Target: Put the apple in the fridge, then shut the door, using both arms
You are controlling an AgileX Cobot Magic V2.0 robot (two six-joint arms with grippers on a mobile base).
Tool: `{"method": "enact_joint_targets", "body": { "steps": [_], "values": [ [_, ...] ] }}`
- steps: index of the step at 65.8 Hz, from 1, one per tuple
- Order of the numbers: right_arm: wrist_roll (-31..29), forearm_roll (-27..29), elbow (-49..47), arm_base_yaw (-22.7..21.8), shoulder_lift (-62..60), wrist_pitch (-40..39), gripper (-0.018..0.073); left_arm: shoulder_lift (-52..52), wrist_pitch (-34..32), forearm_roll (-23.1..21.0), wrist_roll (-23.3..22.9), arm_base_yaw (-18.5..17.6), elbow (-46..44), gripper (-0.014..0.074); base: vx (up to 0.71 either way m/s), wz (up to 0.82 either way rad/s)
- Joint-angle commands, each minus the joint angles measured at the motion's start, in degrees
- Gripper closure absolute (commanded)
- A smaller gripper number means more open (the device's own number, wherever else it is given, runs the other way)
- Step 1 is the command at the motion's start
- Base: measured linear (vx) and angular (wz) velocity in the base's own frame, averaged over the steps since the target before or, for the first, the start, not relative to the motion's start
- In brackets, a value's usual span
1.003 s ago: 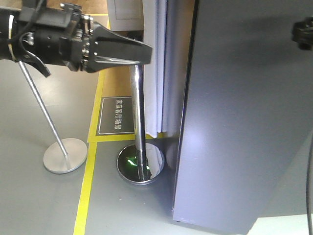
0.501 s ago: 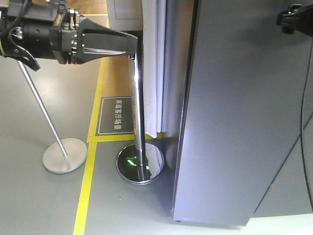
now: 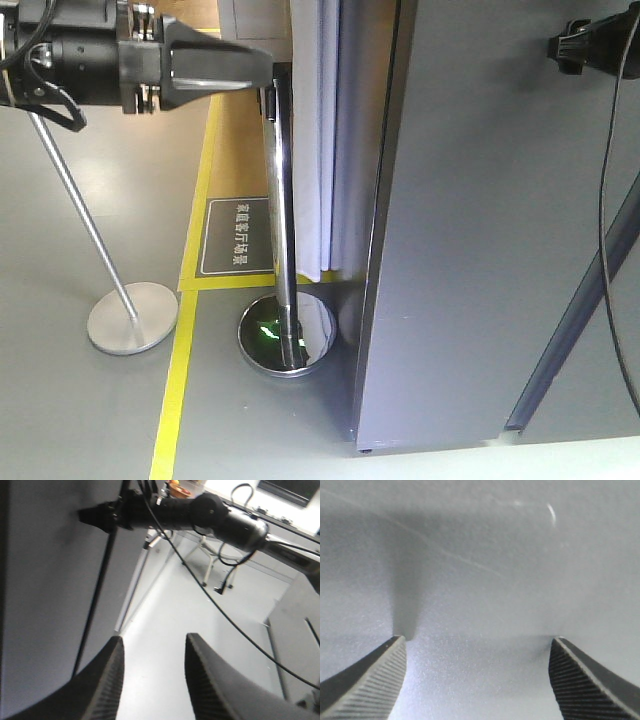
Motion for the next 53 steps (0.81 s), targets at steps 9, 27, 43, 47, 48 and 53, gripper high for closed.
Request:
{"method": "enact_joint_targets", "body": {
  "steps": [9, 27, 43, 47, 48, 53],
  "values": [
    [-1.39, 1.96, -4.29, 1.45, -7.07, 4.91, 0.0023, -1.99, 8.48, 2.12, -0.07, 3.02, -1.66, 0.0316, 0.00, 0.00],
    [-6.73, 4.46, -4.42, 6.43, -17.91, 21.66, 0.0372, -2.10, 7.55, 2.12, -0.07, 12.36, -1.66, 0.0448, 0.00, 0.00],
    [-13.36, 13.46, -4.42, 12.69, -24.40, 34.54, 0.0568, -3.82, -3.50, 2.12, -0.07, 19.83, -1.66, 0.0606, 0.00, 0.00],
    [-13.41, 14.02, -4.42, 14.00, -25.45, 37.45, 0.0564, -4.88, -5.97, 2.12, -0.07, 21.01, -1.66, 0.0605, 0.00, 0.00],
    [-13.41, 14.02, -4.42, 14.32, -25.68, 37.96, 0.0564, -5.20, -6.58, 2.12, -0.07, 21.25, -1.66, 0.0605, 0.00, 0.00],
    [-13.29, 14.05, -4.42, 15.84, -26.82, 40.23, 0.0564, -7.03, -9.72, 2.12, -0.07, 22.17, -1.66, 0.0605, 0.00, 0.00]
  ]
}}
